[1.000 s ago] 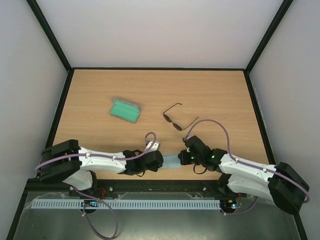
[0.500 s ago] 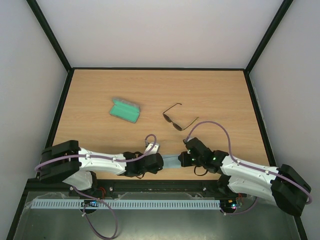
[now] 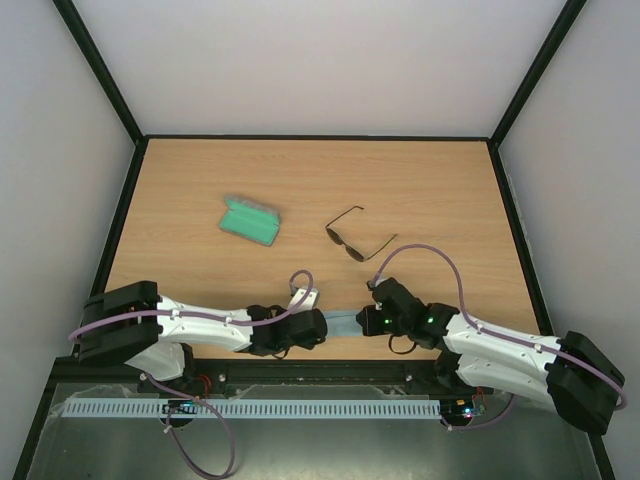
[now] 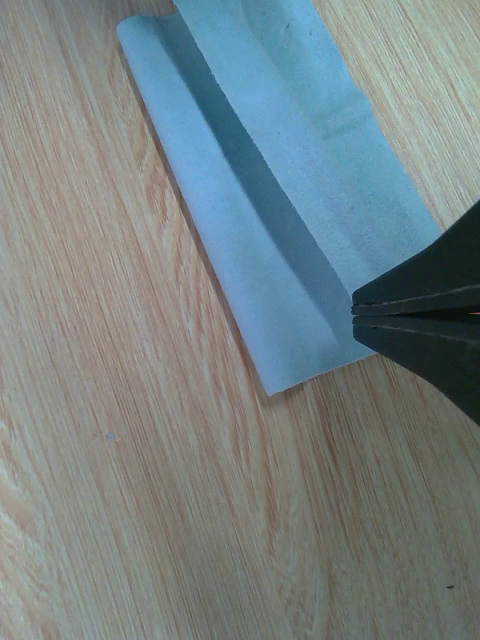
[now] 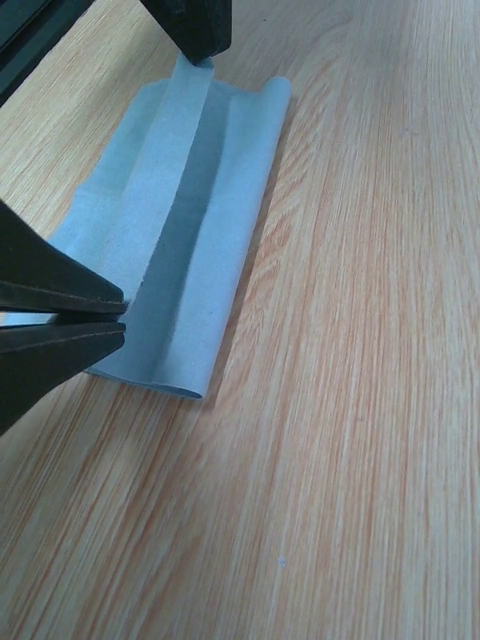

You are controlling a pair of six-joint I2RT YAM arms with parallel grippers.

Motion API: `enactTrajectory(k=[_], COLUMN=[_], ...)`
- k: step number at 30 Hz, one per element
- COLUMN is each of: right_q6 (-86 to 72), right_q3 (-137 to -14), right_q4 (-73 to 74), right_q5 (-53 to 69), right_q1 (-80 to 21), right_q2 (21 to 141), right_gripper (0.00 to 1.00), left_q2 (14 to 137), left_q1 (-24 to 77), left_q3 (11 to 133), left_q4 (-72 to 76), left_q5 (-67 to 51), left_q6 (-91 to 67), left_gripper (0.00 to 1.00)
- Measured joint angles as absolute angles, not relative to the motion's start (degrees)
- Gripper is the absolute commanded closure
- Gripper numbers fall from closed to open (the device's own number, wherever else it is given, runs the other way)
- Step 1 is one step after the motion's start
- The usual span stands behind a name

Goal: Organize the sunglasses
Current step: Fold the glasses cleaning cloth at the center of the board.

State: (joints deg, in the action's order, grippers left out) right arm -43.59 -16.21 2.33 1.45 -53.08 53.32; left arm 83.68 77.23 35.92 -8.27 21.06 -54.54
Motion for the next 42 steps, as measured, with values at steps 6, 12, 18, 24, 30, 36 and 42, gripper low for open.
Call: enactTrajectory(k=[6, 12, 18, 24, 30, 36, 42], right_q6=[-44.1, -44.4, -45.3, -46.1, -46.1, -44.6, -43.7], right_q3=[-16.2, -15.8, -15.4, -14.8, -15.7, -20.0, -21.1], right_q4=[2.5, 2.7, 3.0, 3.5, 5.0, 6.0, 5.9], right_q5=[1.5, 1.5, 1.5, 1.5, 0.4, -2.3, -3.8], right_q1=[-53.3, -53.8, -54.5, -55.0, -55.2, -55.2, -55.2], right_q2=[53.3, 52.7, 51.1, 49.4, 49.8, 53.9, 56.3], right_gripper=[0.91, 0.90, 0.90, 0.87, 0.86, 0.86, 0.86], left_q2=[83.7, 83.7, 83.7, 83.6, 80.6, 79.7, 82.1], left_q1=[77.8, 78.8, 80.3, 81.9, 80.6, 74.2, 71.7], left_q3=[35.9, 35.9, 36.0, 36.8, 37.3, 38.9, 39.0], left_q4=[-8.7, -9.8, -10.5, -11.9, -14.6, -14.7, -12.9], left_q5=[21.1, 21.2, 21.4, 22.1, 23.4, 23.2, 21.2], left_q6=[-54.9, -55.9, -56.7, -57.8, -58.0, -55.0, -51.6], left_gripper=[0.92, 0.88, 0.86, 0.81, 0.76, 0.91, 0.98])
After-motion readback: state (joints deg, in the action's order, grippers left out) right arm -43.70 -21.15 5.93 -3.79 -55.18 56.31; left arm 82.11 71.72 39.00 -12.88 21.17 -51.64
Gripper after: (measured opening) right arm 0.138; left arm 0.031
